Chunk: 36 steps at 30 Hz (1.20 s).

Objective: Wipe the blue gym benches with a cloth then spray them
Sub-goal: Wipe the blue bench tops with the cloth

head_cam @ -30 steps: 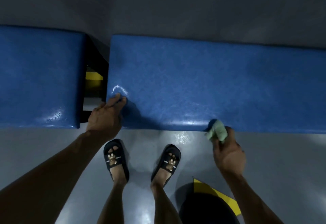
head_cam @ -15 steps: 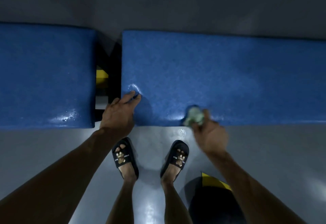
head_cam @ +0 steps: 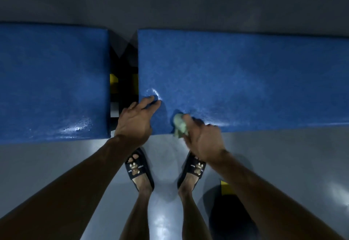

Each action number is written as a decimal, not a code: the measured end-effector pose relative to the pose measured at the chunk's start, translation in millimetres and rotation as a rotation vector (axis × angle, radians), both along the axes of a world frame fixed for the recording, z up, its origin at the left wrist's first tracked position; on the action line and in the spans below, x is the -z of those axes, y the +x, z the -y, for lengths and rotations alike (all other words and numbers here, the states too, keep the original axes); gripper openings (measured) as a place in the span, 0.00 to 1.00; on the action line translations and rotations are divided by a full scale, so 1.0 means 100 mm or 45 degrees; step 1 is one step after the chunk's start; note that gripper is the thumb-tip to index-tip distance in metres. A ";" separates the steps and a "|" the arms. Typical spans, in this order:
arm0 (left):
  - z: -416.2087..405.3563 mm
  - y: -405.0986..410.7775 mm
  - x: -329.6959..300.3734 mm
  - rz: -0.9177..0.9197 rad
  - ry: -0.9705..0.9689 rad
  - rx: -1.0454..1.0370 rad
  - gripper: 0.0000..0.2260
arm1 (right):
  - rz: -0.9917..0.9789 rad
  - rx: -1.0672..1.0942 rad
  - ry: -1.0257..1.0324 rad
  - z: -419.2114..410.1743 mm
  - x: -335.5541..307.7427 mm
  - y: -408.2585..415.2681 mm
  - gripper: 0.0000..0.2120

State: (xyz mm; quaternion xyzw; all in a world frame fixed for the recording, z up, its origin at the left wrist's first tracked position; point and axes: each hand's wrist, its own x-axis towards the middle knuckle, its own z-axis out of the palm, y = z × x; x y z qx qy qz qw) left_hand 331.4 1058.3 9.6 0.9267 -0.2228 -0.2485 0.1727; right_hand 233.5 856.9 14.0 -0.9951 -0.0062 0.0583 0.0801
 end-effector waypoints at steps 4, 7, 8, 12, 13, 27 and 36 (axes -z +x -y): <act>-0.04 0.03 0.00 -0.040 -0.033 0.009 0.31 | -0.136 0.576 -0.133 0.77 -0.03 -0.01 0.19; -0.08 0.05 0.01 -0.058 -0.043 0.037 0.32 | -0.063 0.896 -0.052 0.67 -0.01 -0.08 0.20; -0.09 0.04 0.02 -0.054 -0.051 0.043 0.32 | -0.078 0.959 0.017 0.47 0.01 -0.07 0.21; -0.10 0.04 0.07 -0.018 -0.068 0.074 0.31 | -0.060 0.579 0.127 -0.61 0.15 -0.01 0.23; -0.10 0.05 0.07 -0.016 -0.062 0.086 0.31 | -0.041 0.461 0.107 -0.78 0.13 0.01 0.23; -0.14 0.09 0.13 0.063 -0.120 0.107 0.30 | -0.045 1.043 0.121 0.06 0.12 0.12 0.18; -0.15 0.15 0.16 0.026 -0.102 0.105 0.31 | -0.058 0.087 -0.131 0.52 0.08 0.42 0.21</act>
